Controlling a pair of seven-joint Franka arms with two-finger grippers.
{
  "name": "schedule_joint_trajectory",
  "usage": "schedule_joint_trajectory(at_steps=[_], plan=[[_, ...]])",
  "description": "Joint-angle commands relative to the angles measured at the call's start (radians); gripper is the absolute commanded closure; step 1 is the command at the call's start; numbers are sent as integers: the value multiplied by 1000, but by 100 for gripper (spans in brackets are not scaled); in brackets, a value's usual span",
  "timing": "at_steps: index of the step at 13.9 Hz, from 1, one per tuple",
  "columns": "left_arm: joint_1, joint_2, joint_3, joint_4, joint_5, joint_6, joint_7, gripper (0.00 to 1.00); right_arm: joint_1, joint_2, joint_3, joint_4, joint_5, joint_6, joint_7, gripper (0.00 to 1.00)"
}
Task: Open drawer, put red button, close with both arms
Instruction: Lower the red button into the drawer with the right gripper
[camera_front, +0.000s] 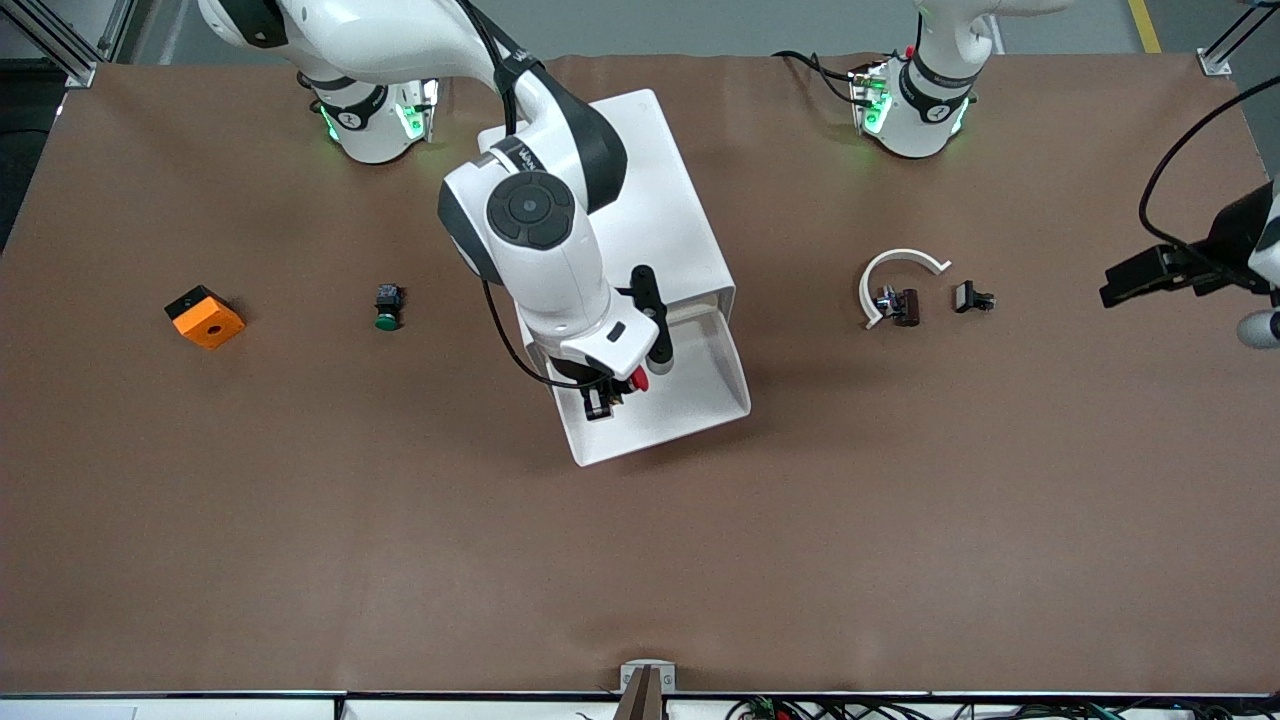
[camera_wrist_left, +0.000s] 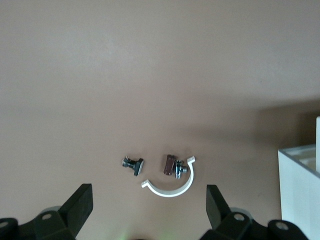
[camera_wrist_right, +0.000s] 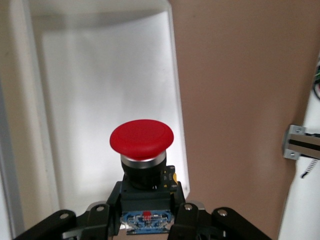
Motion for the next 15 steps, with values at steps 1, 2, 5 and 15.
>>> schedule_joint_trajectory(at_steps=[1,2,5,15], plan=[[-16,-177,-1,-238,7,95,3,0,-11,30,17,33,35,-31,-31,100],[-27,-212,-1,-293,9,120,-3,0,-6,36,17,33,46,-24,-26,100],[-21,-225,-2,-324,10,96,-6,0,-3,53,16,36,50,20,-6,100],[-21,-196,-1,-266,15,43,-1,0,2,109,16,34,50,115,28,100]])
